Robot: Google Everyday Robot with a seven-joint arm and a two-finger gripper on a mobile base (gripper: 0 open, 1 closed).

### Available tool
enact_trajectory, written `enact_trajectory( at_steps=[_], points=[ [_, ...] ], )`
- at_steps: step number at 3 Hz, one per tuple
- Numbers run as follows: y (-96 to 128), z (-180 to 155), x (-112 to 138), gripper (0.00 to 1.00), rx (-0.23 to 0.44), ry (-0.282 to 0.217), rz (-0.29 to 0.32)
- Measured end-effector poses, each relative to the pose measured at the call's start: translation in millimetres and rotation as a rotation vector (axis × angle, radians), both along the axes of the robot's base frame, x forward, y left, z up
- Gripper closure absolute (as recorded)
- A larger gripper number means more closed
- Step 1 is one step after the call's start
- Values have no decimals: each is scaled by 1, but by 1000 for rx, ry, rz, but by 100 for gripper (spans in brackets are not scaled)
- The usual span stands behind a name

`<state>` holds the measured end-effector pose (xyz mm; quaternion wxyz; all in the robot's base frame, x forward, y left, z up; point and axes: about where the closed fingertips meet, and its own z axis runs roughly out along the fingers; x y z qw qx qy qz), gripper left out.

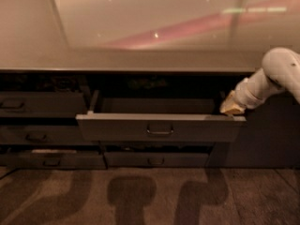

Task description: Open top drawer

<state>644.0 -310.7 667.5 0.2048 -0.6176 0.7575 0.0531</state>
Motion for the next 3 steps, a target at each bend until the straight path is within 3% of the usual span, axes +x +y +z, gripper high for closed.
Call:
enact_trajectory(
  at_steps=[1,2,3],
  points=[
    [2,2,1,11,0,0,0],
    [3,4,3,0,-2,-5,-6],
    [2,-1,-10,0,-13,-19,-16]
  ],
)
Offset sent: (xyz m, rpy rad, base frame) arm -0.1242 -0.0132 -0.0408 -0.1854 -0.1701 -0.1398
